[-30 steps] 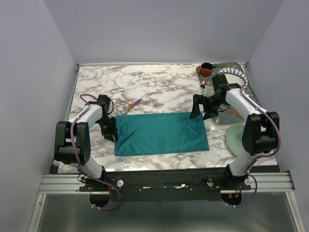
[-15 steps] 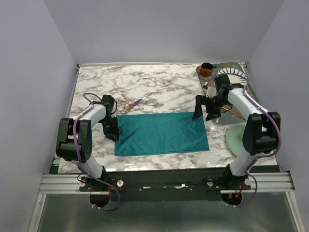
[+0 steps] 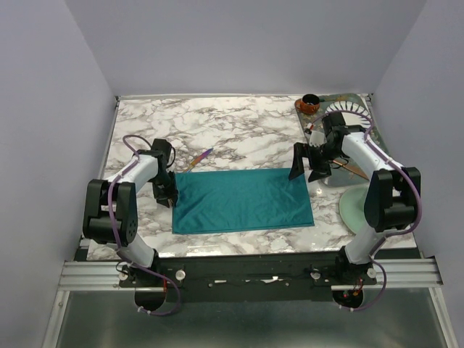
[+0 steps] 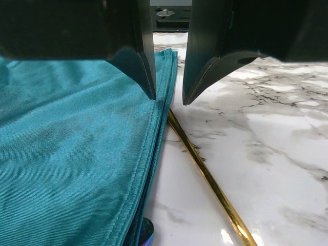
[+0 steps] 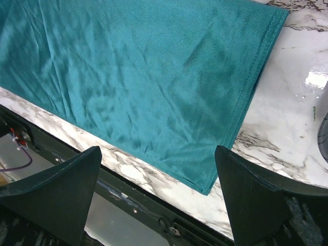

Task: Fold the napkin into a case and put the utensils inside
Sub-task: Pick up the rectangle-folded napkin at the center of the board, then fold the rectangle-folded napkin at the center of the board.

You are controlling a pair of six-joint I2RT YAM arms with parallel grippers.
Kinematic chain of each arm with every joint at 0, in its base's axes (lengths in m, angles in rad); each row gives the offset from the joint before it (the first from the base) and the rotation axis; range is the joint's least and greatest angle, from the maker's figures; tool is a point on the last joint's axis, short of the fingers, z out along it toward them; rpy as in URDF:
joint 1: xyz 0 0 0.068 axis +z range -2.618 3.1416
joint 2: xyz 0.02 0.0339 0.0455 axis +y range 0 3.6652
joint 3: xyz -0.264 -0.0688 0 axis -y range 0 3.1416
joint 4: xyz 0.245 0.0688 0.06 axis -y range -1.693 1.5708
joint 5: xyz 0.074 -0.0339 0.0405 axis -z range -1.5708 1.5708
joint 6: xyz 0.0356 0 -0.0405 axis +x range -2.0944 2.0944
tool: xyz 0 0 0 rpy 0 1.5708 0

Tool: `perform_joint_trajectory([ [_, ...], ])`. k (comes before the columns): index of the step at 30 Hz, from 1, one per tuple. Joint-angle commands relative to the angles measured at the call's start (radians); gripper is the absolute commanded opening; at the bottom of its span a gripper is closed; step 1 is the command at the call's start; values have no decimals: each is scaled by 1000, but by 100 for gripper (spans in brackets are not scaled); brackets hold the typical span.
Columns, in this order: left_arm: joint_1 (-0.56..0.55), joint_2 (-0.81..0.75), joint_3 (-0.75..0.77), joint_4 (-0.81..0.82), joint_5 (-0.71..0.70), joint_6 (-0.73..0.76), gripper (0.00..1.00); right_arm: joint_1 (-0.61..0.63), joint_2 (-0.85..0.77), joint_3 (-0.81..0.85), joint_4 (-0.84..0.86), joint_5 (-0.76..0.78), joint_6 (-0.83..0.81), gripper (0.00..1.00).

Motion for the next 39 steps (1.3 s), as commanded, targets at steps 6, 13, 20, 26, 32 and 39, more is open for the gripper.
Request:
perform_joint_trajectory([
  [6, -34, 36, -4, 36, 17, 11, 39, -12, 34, 17, -22, -20, -17, 100],
  [13, -36, 41, -12, 39, 21, -8, 20, -21, 36, 19, -23, -21, -17, 100],
  [20, -43, -39, -4, 24, 26, -4, 6, -23, 39, 14, -23, -28, -15, 100],
  [26, -71, -91, 14, 1, 14, -15, 0, -23, 40, 11, -17, -33, -17, 100],
  [32, -118, -116, 75, 1, 50, -32, 0, -24, 39, 13, -18, -36, -44, 100],
  [39, -249, -70, 198, 19, 115, -109, 0, -33, 40, 10, -22, -47, -50, 100],
])
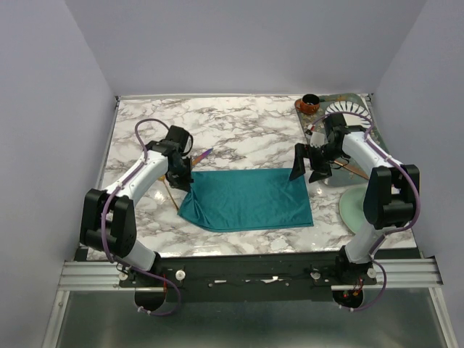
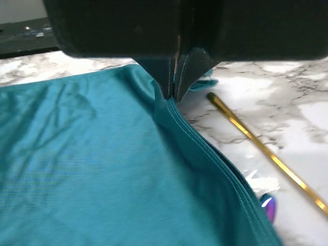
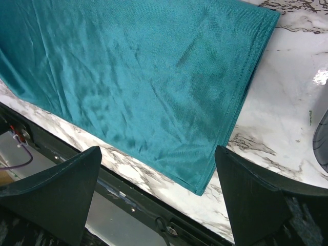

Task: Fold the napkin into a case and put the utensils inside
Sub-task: Fold the rectangle-folded napkin at the center of the board.

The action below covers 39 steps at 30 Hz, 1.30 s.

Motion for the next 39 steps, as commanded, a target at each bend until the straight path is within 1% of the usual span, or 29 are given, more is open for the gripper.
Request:
perform_joint_trajectory([
  [1, -103, 19, 114, 39, 72, -92, 0, -18, 13, 11, -18, -32, -23, 100],
  [6, -236, 128, 227, 78, 105, -169, 0, -41, 27, 20, -42, -81, -38, 100],
  [11, -334, 250, 347, 124, 153, -235, 0, -78, 27, 17, -74, -139, -80, 100],
  [13, -383, 284, 378, 139, 167, -259, 0, -118, 29, 16, -93, -156, -95, 100],
  [17, -449, 378, 442, 187, 193, -304, 0, -150, 32, 11, -122, -193, -116, 100],
  [24, -518, 487, 516, 276, 240, -377, 0, -170, 27, -25, -127, -222, -110, 99],
  [27, -532, 528, 547, 294, 260, -394, 0, -170, 33, -38, -114, -231, -95, 96],
  [33, -549, 553, 559, 329, 273, -433, 0, -170, 39, -58, -70, -245, -43, 90],
  [34, -548, 554, 557, 332, 277, -431, 14, -170, 39, -61, -62, -246, -34, 88],
  [36, -532, 545, 547, 338, 294, -430, 35, -170, 39, -76, -38, -248, -12, 85],
  [37, -526, 533, 535, 355, 314, -419, 51, -170, 35, -84, -29, -248, -6, 82],
  [38, -505, 516, 498, 371, 335, -411, 55, -170, 33, -96, -19, -248, -3, 81],
  [39, -496, 470, 472, 392, 369, -401, 57, -170, 32, -101, -1, -248, -3, 80],
])
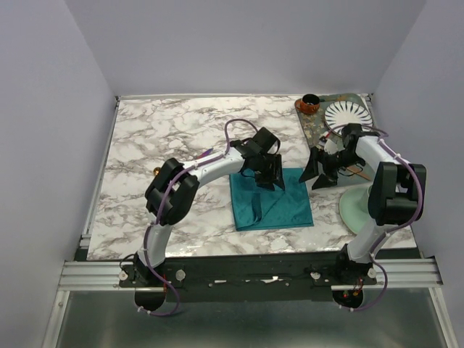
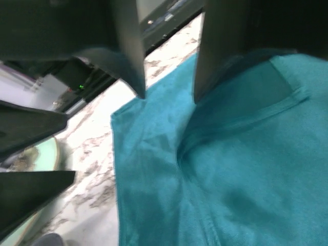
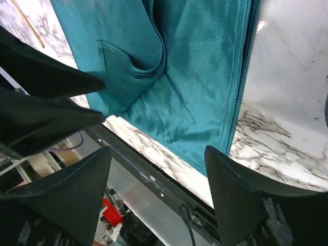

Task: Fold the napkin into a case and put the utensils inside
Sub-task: Fold the rectangle-folded napkin at the center of the board.

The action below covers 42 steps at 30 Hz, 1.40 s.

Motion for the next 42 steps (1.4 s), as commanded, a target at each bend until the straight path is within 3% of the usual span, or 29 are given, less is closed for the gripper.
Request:
perform_joint_trajectory([
  [1, 48, -101, -85, 115, 158, 46, 59, -1, 5, -42, 74, -31, 66, 77],
  [6, 160, -322, -283, 179, 267, 188, 60, 19, 11, -53, 120, -34, 102, 74],
  [12, 246, -424, -443, 176, 284, 338, 59, 82, 32, -48, 182, -21, 156, 72],
  [24, 188, -261, -475, 334, 296, 220, 63, 137, 136, -2, 246, 15, 232, 75],
  [42, 162, -100, -378, 310, 147, 193, 57, 159, 186, -14, 297, 9, 269, 59],
])
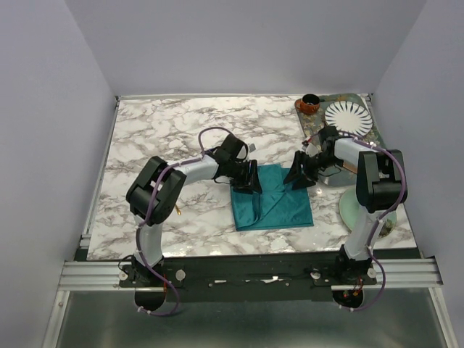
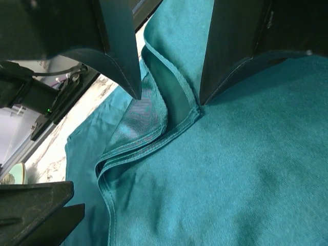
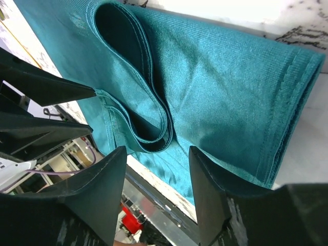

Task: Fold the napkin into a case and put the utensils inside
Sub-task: Fold the rectangle-folded napkin at the center of the board.

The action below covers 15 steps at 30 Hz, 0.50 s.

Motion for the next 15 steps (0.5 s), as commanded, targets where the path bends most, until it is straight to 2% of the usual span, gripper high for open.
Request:
perform_joint_trajectory([
  [1, -15, 26, 31, -6, -51, 4, 56, 9, 21, 5, 27, 14, 12, 58],
  [9, -38, 63, 59, -22, -45, 2, 49, 17, 29, -5, 35, 9, 15, 54],
  [15, -69, 58, 87, -3, -17, 14, 36, 21, 33, -8, 38, 10, 13, 52],
])
